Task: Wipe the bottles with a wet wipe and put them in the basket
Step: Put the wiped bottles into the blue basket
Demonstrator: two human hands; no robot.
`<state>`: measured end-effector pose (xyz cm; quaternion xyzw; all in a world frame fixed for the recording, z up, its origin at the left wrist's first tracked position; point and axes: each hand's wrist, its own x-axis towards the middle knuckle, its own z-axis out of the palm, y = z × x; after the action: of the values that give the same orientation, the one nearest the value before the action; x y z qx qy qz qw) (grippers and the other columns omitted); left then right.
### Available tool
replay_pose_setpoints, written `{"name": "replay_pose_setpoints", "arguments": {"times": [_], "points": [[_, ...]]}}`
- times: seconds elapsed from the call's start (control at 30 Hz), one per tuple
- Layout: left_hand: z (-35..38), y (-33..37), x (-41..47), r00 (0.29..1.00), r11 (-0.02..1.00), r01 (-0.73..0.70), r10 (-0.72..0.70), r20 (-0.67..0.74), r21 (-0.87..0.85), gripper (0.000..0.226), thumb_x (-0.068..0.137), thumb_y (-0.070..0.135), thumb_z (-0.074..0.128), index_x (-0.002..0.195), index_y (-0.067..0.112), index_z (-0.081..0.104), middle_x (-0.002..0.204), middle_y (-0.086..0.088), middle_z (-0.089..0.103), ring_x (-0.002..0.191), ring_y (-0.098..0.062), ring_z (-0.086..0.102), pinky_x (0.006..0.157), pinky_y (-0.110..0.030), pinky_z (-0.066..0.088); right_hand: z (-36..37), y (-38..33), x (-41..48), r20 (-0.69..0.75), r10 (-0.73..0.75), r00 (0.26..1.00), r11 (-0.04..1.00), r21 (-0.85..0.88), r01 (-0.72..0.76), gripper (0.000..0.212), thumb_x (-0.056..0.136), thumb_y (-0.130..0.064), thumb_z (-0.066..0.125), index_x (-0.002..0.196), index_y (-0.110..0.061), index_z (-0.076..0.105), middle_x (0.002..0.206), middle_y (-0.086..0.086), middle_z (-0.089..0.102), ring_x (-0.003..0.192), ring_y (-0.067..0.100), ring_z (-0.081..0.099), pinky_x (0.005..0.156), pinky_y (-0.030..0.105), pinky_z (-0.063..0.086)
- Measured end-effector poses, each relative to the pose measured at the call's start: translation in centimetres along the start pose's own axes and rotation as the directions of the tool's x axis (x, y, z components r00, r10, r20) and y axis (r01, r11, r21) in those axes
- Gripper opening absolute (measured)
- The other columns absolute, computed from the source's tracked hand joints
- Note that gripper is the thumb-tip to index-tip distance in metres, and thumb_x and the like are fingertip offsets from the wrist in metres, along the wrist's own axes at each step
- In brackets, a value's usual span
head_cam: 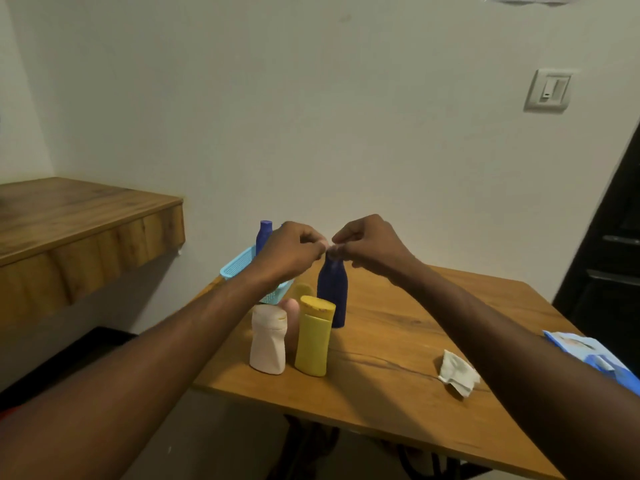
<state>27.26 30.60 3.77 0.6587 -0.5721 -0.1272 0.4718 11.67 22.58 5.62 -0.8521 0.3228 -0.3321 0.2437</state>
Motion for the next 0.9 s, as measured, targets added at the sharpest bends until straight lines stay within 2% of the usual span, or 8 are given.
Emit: {"name": "replay_pose_setpoints", "arguments": {"times": [0.13,0.27,0.37,0.47,0.6,0.67,0.8,0.9], "points": [[-2.1,0.2,1.8,0.996,0.998,-0.027,0.022,-0.084,-0.058,0.017,0.098,0.021,0.064,0.112,0.018,0.074,0.102,0.003,0.073,0.098,-0.017,0.070,0.092,-0.040,0.060,-0.6,-1.8,3.2,-0.095,-0.046,0.994,0.998,0.029,0.049,0.009,0.082,-0.016,0.077,0.084,-0.007,0.077,0.082,0.001,0.075,0.079,0.016,0.071,0.069,0.029,0.058],[-3.8,-0.8,3.8,0.993,0.998,-0.018,0.011,-0.119,-0.057,0.025,0.098,0.020,0.066,0.123,0.017,0.070,0.114,0.001,0.072,0.105,-0.019,0.067,0.095,-0.039,0.057,0.4,-3.5,6.9,-0.146,-0.083,0.986,0.996,0.033,0.089,0.008,0.079,-0.018,0.076,0.080,-0.010,0.077,0.081,0.000,0.075,0.078,0.017,0.072,0.069,0.034,0.061],[-4.6,-2.4,5.2,0.993,0.999,0.005,-0.010,-0.119,-0.047,0.029,0.097,0.016,0.067,0.125,0.017,0.068,0.115,0.002,0.070,0.108,-0.018,0.065,0.089,-0.033,0.053,2.1,-4.4,9.6,-0.159,-0.087,0.983,0.995,0.026,0.092,0.011,0.080,-0.017,0.076,0.081,-0.006,0.078,0.079,0.001,0.074,0.075,0.016,0.071,0.068,0.035,0.061],[-5.3,-5.0,6.5,0.992,0.998,0.057,-0.059,-0.111,-0.021,0.037,0.091,0.016,0.074,0.127,0.015,0.066,0.115,0.002,0.070,0.109,-0.018,0.065,0.088,-0.030,0.049,4.5,-4.6,11.6,-0.148,-0.092,0.985,0.995,0.011,0.094,0.011,0.078,-0.014,0.076,0.078,-0.003,0.077,0.076,0.004,0.073,0.071,0.019,0.069,0.067,0.037,0.060],[-5.7,-9.2,7.6,0.985,0.991,0.134,-0.132,-0.110,0.010,0.051,0.084,0.016,0.082,0.131,0.011,0.063,0.122,-0.004,0.070,0.108,-0.017,0.064,0.088,-0.028,0.048,8.8,-3.5,14.1,-0.121,-0.104,0.987,0.994,-0.031,0.101,0.018,0.078,-0.016,0.075,0.078,0.001,0.077,0.081,0.016,0.075,0.081,0.032,0.071,0.073,0.045,0.059],[-5.8,-11.2,8.0,0.982,0.986,0.164,-0.160,-0.105,0.032,0.052,0.085,0.015,0.082,0.132,0.010,0.062,0.126,-0.006,0.068,0.107,-0.016,0.061,0.087,-0.027,0.045,10.9,-2.6,15.2,-0.098,-0.098,0.990,0.995,-0.043,0.094,0.019,0.079,-0.018,0.075,0.080,0.000,0.078,0.082,0.014,0.075,0.080,0.031,0.072,0.074,0.047,0.061],[-5.8,-14.9,8.8,0.970,0.973,0.221,-0.213,-0.117,0.059,0.061,0.082,0.019,0.085,0.136,0.009,0.059,0.133,-0.010,0.066,0.120,-0.024,0.062,0.090,-0.028,0.046,14.2,-1.1,16.9,-0.059,-0.070,0.996,0.997,-0.035,0.068,0.017,0.080,-0.018,0.074,0.084,-0.002,0.078,0.082,0.009,0.075,0.078,0.023,0.071,0.075,0.045,0.061],[-5.5,-16.7,9.1,0.965,0.967,0.247,-0.240,-0.106,0.056,0.060,0.083,0.019,0.085,0.136,0.009,0.059,0.135,-0.010,0.065,0.122,-0.025,0.062,0.091,-0.029,0.046,15.5,-0.5,17.3,-0.048,-0.072,0.996,0.997,-0.037,0.071,0.022,0.081,-0.017,0.074,0.084,0.005,0.076,0.084,0.021,0.074,0.081,0.035,0.070,0.075,0.047,0.059]]}}
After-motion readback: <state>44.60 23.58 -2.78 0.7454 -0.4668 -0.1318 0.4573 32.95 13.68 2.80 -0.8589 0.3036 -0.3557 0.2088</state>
